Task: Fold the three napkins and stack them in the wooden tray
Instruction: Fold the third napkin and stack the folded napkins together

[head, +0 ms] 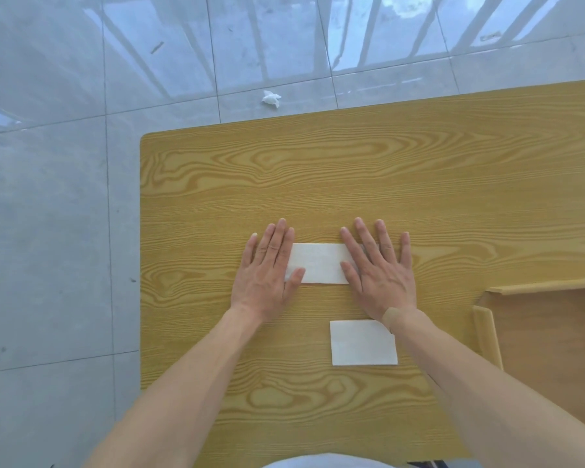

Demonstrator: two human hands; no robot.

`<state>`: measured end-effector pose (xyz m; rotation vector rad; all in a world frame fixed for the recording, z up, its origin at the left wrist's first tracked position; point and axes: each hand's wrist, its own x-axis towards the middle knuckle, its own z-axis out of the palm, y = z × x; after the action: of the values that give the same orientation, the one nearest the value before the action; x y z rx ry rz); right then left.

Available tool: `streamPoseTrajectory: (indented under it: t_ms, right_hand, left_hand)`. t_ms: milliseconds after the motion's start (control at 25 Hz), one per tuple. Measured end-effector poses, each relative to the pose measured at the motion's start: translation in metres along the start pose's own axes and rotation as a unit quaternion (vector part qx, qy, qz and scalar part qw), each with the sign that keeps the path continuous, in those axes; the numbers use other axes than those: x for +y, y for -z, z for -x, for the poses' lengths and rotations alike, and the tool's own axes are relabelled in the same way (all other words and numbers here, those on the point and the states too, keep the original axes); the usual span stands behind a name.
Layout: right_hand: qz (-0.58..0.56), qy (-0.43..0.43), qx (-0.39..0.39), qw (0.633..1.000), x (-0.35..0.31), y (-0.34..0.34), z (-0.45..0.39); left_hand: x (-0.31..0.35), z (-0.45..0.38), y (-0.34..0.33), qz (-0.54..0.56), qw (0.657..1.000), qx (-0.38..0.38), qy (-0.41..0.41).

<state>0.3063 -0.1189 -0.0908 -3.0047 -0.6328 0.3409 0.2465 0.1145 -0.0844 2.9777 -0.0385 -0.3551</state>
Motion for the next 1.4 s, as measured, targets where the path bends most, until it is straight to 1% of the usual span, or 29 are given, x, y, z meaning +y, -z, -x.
streamPoseTrajectory:
  t_ms: [160, 280, 360, 480, 560, 600, 760, 840, 1000, 1080, 1200, 1280, 1400]
  right_hand:
    - [-0.004, -0.02, 0.001, 1.0, 0.019, 0.001, 0.009]
    - [-0.016, -0.013, -0.001, 1.0, 0.032, 0.001, 0.013]
    - [-0.028, -0.023, 0.0, 0.999, 0.042, 0.001, 0.018]
    - [-0.04, -0.062, 0.004, 0.997, 0.057, 0.001, 0.031]
    - [-0.04, -0.075, 0.008, 0.996, 0.059, -0.001, 0.044]
    - [-0.042, -0.079, 0.008, 0.996, 0.059, -0.002, 0.05]
    - [-0.053, -0.095, 0.005, 0.994, 0.06, -0.003, 0.058]
    - [-0.06, -0.105, -0.002, 0.993, 0.059, -0.002, 0.056]
    - [-0.058, -0.104, 0.002, 0.993, 0.058, -0.003, 0.056]
    - [-0.061, -0.104, 0.004, 0.993, 0.06, -0.003, 0.055]
    - [-0.062, -0.103, 0.011, 0.993, 0.06, -0.005, 0.056]
    - [-0.062, -0.101, 0.014, 0.993, 0.061, -0.006, 0.056]
    - [-0.065, -0.1, 0.013, 0.993, 0.061, -0.007, 0.054]
  left_hand:
    - [-0.029, 0.015, 0.002, -0.005, 1.0, -0.012, 0.016]
    - [-0.031, 0.017, 0.003, -0.001, 1.0, -0.015, 0.013]
    - [-0.031, 0.017, 0.004, 0.011, 1.0, -0.009, 0.01]
    - [-0.029, 0.015, 0.01, 0.07, 0.996, 0.033, 0.035]
    - [-0.027, 0.014, 0.016, 0.107, 0.99, 0.072, 0.06]
    - [-0.027, 0.012, 0.02, 0.114, 0.988, 0.076, 0.066]
    - [-0.028, 0.007, 0.036, 0.082, 0.992, 0.056, 0.073]
    - [-0.028, 0.004, 0.042, 0.088, 0.991, 0.037, 0.089]
    - [-0.024, -0.011, 0.055, 0.113, 0.982, -0.036, 0.144]
    - [-0.02, -0.019, 0.062, 0.102, 0.976, -0.073, 0.177]
    - [-0.01, -0.022, 0.065, 0.082, 0.97, -0.097, 0.209]
    - [-0.003, -0.018, 0.065, 0.113, 0.963, -0.088, 0.228]
    - [0.0, -0.012, 0.066, 0.193, 0.939, -0.094, 0.268]
